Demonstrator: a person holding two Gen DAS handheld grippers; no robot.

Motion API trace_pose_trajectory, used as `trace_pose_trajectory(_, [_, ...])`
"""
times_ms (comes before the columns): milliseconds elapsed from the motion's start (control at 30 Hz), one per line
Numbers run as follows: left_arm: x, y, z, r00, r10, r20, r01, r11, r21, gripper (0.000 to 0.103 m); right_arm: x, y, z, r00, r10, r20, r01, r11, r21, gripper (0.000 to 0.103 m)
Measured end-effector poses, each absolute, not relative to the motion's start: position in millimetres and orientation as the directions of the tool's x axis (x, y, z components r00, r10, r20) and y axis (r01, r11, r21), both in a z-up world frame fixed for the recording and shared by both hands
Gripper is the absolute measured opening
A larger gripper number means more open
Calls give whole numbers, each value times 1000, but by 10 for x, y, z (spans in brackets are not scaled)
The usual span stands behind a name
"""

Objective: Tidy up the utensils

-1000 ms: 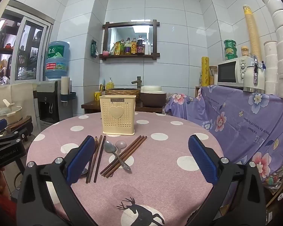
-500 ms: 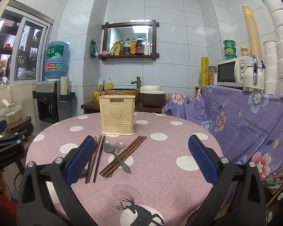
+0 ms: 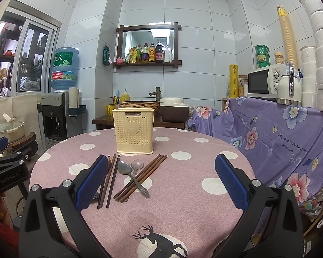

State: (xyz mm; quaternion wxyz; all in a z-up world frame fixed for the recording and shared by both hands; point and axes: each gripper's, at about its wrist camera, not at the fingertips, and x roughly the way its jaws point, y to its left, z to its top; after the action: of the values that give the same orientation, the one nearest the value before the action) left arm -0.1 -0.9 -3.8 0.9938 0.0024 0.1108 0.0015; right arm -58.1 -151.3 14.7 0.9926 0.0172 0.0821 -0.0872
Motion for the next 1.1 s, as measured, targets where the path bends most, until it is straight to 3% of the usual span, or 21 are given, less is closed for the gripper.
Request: trace_pose_trajectory(1100, [2, -11, -54, 975, 4, -223, -3, 1000, 6, 98, -609, -1493, 181, 971, -170, -167, 176, 984, 23, 98])
